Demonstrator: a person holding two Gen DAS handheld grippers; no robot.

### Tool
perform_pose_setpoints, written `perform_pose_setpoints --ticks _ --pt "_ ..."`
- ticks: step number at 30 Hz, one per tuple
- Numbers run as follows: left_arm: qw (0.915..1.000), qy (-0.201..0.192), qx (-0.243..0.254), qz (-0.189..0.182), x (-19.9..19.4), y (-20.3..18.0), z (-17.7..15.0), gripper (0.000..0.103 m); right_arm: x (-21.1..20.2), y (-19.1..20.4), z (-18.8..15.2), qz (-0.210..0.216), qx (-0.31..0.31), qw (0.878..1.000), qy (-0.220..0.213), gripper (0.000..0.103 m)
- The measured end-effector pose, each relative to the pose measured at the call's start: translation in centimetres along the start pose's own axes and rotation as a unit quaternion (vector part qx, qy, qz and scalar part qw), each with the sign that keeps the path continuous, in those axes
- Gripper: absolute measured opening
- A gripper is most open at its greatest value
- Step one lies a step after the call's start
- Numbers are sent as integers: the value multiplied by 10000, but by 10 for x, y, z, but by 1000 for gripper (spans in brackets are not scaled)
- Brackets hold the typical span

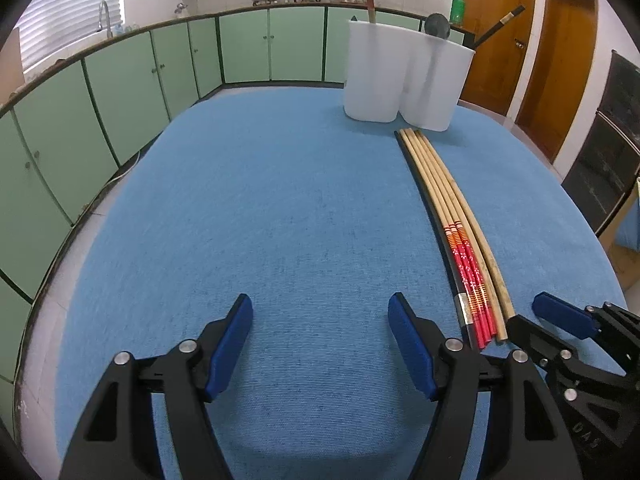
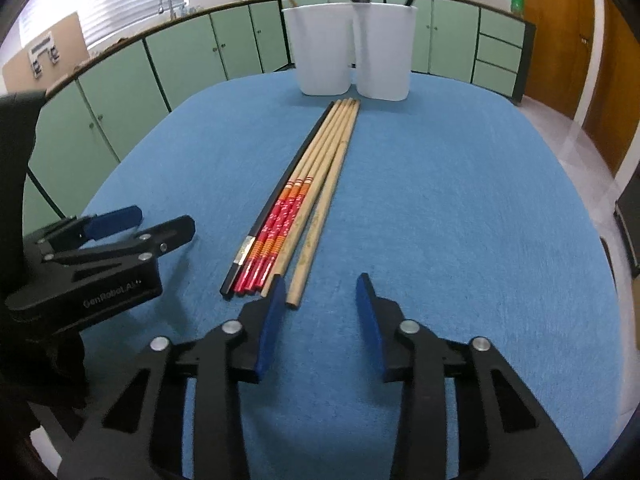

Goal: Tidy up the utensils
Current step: 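Return both open tools toward the chopstick bundle, then grasp a plain wooden chopstick end with the right tool and pull it out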

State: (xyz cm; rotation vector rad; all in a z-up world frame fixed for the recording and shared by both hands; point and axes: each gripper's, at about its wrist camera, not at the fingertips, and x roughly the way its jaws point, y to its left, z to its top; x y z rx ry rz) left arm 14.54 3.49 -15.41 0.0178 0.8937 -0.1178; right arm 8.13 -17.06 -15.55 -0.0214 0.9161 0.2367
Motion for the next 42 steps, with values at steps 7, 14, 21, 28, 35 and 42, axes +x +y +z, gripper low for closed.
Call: perform_pose_setpoints --ticks 7,14,21,28,35,42 --pt "10000 -8 8 -82 -3 -5 -3 70 3 -4 3 282 69 9996 29 8" --pt "9994 30 171 -298 -8 -23 -8 70 -7 -28 -2 105 320 9994 -22 6" --pt "9986 72 301 -423 -9 -40 -13 71 -13 -66 -6 -165 644 9978 -76 7" --pt "9985 58 399 -383 -9 -47 -15 71 -14 -72 -8 -184 638 9977 -102 7" --pt "9994 35 240 -244 -9 -34 -16 75 -15 -74 -9 -124 684 9975 -97 7" --pt "9995 25 286 -154 -8 -35 -15 75 -16 -71 -9 -134 577 9982 -85 9"
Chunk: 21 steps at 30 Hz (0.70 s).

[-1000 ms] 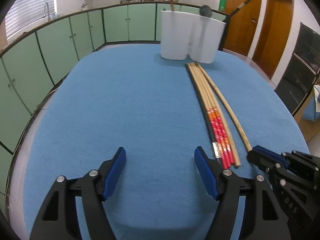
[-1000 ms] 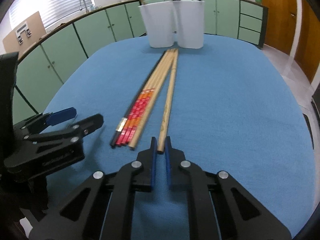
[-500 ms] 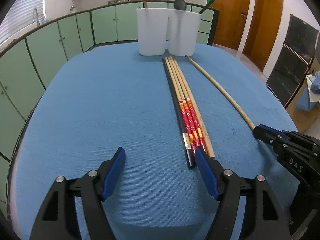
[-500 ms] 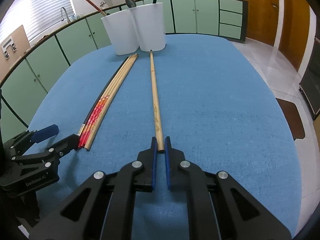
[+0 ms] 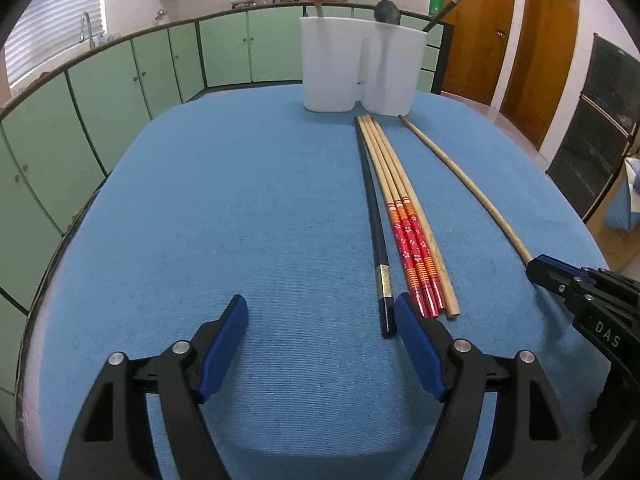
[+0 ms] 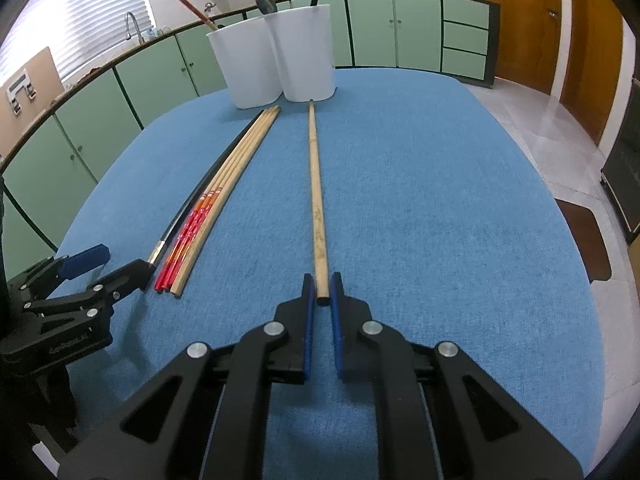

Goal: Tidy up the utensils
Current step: 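Grasp a plain wooden chopstick end with the right tool and pull it out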

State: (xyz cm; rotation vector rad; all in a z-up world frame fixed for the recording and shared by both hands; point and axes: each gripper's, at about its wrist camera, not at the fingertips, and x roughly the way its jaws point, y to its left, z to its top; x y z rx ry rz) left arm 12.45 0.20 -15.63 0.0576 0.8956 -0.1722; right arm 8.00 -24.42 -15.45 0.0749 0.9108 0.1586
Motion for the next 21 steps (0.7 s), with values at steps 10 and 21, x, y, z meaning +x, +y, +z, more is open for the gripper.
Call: perform_pose_setpoints --ticks 10,21 --pt "10000 11 31 -21 1 -4 -3 70 -4 0 -2 170 -217 9996 33 15" --pt "9999 24 96 -26 0 -11 -3 66 -7 -2 -6 303 -232 9993 22 17"
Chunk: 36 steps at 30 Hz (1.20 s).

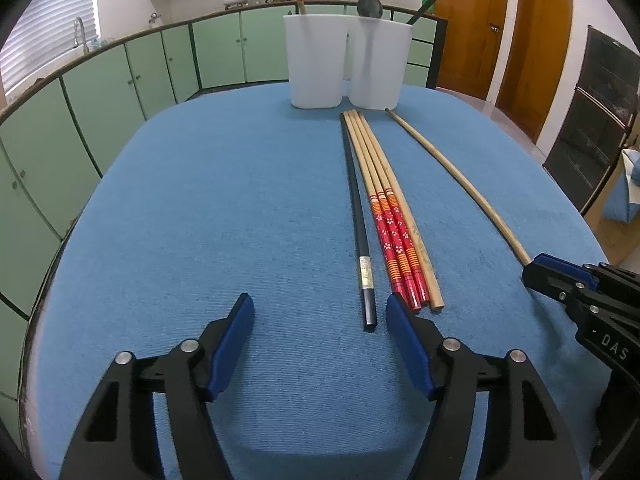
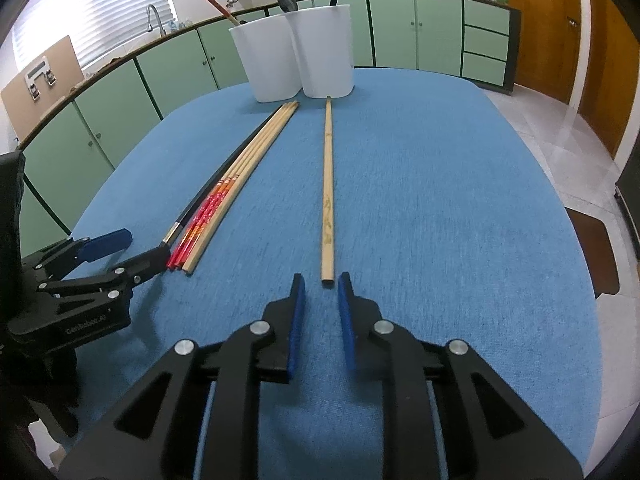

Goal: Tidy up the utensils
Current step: 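Grasp a plain wooden chopstick end with the right tool and pull it out, then grasp the black chopstick with the left tool while the right tool lifts the wooden chopstick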

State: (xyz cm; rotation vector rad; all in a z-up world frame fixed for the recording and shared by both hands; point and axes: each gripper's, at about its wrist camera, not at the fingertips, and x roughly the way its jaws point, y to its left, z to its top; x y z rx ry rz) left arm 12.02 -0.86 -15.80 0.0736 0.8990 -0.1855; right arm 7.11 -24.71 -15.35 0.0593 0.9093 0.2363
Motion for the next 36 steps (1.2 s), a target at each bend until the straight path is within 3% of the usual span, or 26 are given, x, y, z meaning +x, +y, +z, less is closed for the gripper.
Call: perform_pose_setpoints --ticks 7,10,13,15,21,27,36 --pt "10000 -3 -9 -26 2 -4 2 60 6 2 5 -82 -52 9999 27 17" --pt "10000 -11 -19 -73 3 -5 3 52 9 5 7 -131 -135 9998 48 16" --pt "10000 -42 0 -83 2 -9 5 34 9 6 7 -210 -158 9996 49 7" --pt "9999 -51 53 -139 2 -12 5 24 9 8 7 -261 -209 9994 42 7" --pt "9996 -67 1 -289 2 -10 7 7 6 8 7 -199 -205 9996 -19 6" --pt "9992 -142 -173 -327 -13 -1 8 7 -16 11 11 -122 -282 9993 -236 6" --pt "9961 -822 -110 -312 -73 5 35 7 -64 10 40 29 -269 9966 -783 6"
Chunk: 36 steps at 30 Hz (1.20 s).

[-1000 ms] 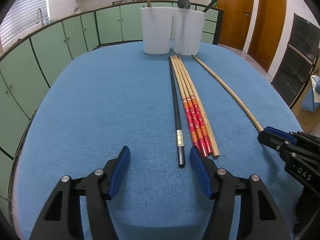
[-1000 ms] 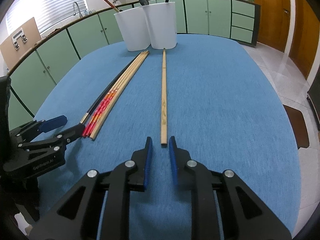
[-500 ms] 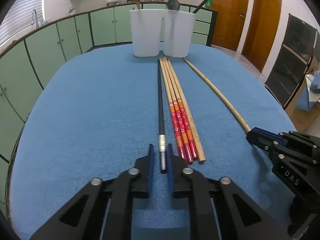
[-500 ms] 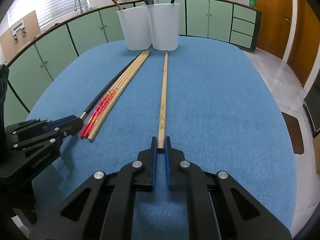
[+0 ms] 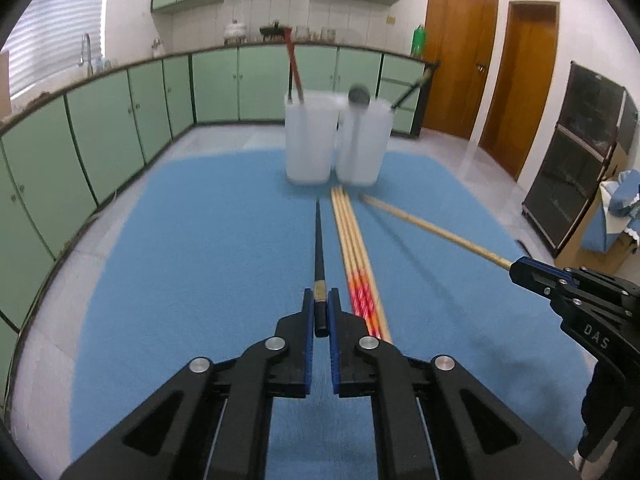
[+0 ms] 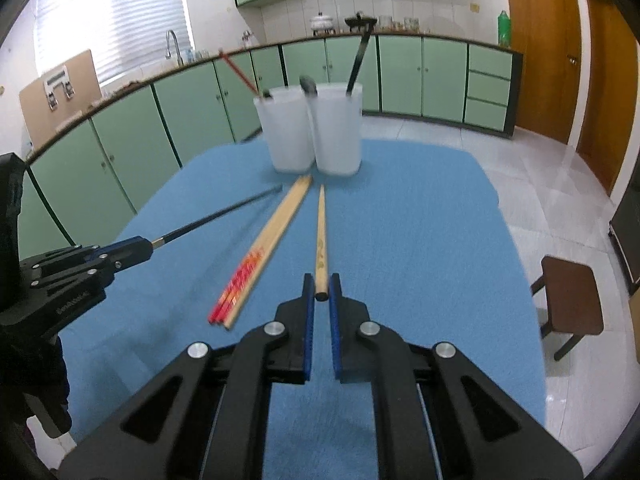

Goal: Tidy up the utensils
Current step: 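Grasp the black chopstick with the left tool while the right tool lifts the wooden chopstick, then lower both chopsticks into the white holder and open both tools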

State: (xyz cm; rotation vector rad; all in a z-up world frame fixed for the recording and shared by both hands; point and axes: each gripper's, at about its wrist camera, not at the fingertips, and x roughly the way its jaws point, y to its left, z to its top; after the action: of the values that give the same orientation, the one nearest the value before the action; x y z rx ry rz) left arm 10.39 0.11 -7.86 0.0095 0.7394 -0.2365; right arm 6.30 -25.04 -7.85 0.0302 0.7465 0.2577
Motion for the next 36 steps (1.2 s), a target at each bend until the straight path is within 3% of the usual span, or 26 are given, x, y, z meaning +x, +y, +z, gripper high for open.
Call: perform_pose_setpoints --ticks 15,30,36 --pt "9953 -948 103 -185 -42 8 81 7 -44 -13 82 386 100 9968 -694 6" --pt "9909 -1245 282 -420 -40 3 131 7 -56 -11 162 609 -309 9940 -851 6" --pt "9846 -1635 426 -441 -50 -5 169 7 -73 -15 214 644 -424 9901 -1176 6"
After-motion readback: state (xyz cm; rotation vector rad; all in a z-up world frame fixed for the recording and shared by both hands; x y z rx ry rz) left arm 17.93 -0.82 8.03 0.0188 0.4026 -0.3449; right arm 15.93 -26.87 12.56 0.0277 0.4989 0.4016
